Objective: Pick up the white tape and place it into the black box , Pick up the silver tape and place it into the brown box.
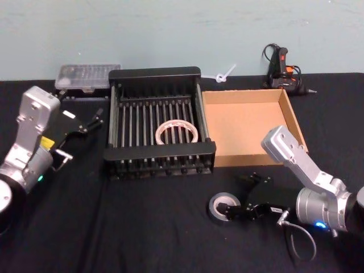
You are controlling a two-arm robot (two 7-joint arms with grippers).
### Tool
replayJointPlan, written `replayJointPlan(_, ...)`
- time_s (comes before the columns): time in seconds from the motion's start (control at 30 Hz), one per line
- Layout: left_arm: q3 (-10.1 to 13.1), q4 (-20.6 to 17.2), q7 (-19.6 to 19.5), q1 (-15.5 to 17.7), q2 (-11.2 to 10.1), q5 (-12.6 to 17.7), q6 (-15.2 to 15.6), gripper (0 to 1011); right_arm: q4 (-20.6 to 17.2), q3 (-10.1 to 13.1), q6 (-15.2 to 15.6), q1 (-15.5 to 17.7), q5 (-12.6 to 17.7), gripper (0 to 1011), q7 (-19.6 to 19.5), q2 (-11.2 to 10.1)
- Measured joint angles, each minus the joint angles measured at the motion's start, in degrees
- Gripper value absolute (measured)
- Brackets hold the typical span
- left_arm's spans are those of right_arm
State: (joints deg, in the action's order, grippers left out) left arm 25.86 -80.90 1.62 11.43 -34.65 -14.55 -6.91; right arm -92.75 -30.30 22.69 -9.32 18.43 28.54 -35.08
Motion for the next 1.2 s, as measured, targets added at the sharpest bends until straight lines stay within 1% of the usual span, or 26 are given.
replayJointPlan(0.2, 0.01, 0.00, 0.00, 0.00, 0.00, 0.00, 0.00, 1001, 0.00, 0.02, -0.02, 0.00, 0.00, 998, 0.01, -0.03)
replayJointPlan(0.3, 0.00, 0.00, 0.00, 0.00, 0.00, 0.00, 0.00, 1001, -0.02, 0.02, -0.03, 0.00, 0.00, 941, 0.02, -0.04)
replayJointPlan(0.33, 0.00, 0.00, 0.00, 0.00, 0.00, 0.00, 0.00, 1001, -0.02, 0.03, -0.03, 0.00, 0.00, 941, 0.03, -0.05)
replayJointPlan(0.37, 0.00, 0.00, 0.00, 0.00, 0.00, 0.00, 0.00, 1001, -0.03, 0.03, -0.04, 0.00, 0.00, 902, 0.04, -0.05)
replayJointPlan(0.4, 0.00, 0.00, 0.00, 0.00, 0.00, 0.00, 0.00, 1001, -0.04, 0.03, -0.04, 0.00, 0.00, 887, 0.04, -0.05)
replayJointPlan(0.43, 0.00, 0.00, 0.00, 0.00, 0.00, 0.00, 0.00, 1001, -0.04, 0.03, -0.04, 0.00, 0.01, 837, 0.04, -0.06)
replayJointPlan(0.53, 0.00, 0.00, 0.00, 0.00, 0.00, 0.00, 0.00, 1001, -0.05, 0.03, -0.04, -0.01, 0.01, 786, 0.04, -0.08)
replayJointPlan(0.57, 0.00, 0.00, 0.00, 0.00, 0.00, 0.00, 0.00, 1001, -0.06, 0.03, -0.04, 0.00, 0.01, 731, 0.04, -0.08)
replayJointPlan(0.63, 0.00, 0.00, 0.00, 0.00, 0.00, 0.00, 0.00, 1001, -0.07, 0.03, -0.04, 0.00, 0.01, 677, 0.04, -0.08)
replayJointPlan(0.67, 0.00, 0.00, 0.00, 0.00, 0.00, 0.00, 0.00, 1001, -0.07, 0.03, -0.04, -0.01, 0.01, 629, 0.04, -0.08)
replayJointPlan(0.73, 0.00, 0.00, 0.00, 0.00, 0.00, 0.00, 0.00, 1001, -0.08, 0.03, -0.04, 0.00, 0.02, 591, 0.04, -0.08)
replayJointPlan(0.77, 0.00, 0.00, 0.00, 0.00, 0.00, 0.00, 0.00, 1001, -0.08, 0.03, -0.04, 0.00, 0.02, 531, 0.04, -0.08)
replayJointPlan(0.97, 0.00, 0.00, 0.00, 0.00, 0.00, 0.00, 0.00, 1001, -0.08, 0.03, -0.04, 0.00, 0.04, 345, 0.04, -0.08)
replayJointPlan(1.0, 0.00, 0.00, 0.00, 0.00, 0.00, 0.00, 0.00, 1001, -0.08, 0.03, -0.04, 0.00, 0.04, 329, 0.04, -0.08)
replayJointPlan(1.03, 0.00, 0.00, 0.00, 0.00, 0.00, 0.00, 0.00, 1001, -0.08, 0.03, -0.04, 0.00, 0.04, 282, 0.04, -0.08)
replayJointPlan(1.07, 0.00, 0.00, 0.00, 0.00, 0.00, 0.00, 0.00, 1001, -0.08, 0.03, -0.04, 0.00, 0.05, 268, 0.04, -0.08)
replayJointPlan(1.13, 0.00, 0.00, 0.00, 0.00, 0.00, 0.00, 0.00, 1001, -0.08, 0.03, -0.04, 0.00, 0.05, 192, 0.04, -0.08)
replayJointPlan(1.2, 0.00, 0.00, 0.00, 0.00, 0.00, 0.00, 0.00, 1002, -0.08, 0.03, -0.04, 0.00, 0.06, 158, 0.04, -0.08)
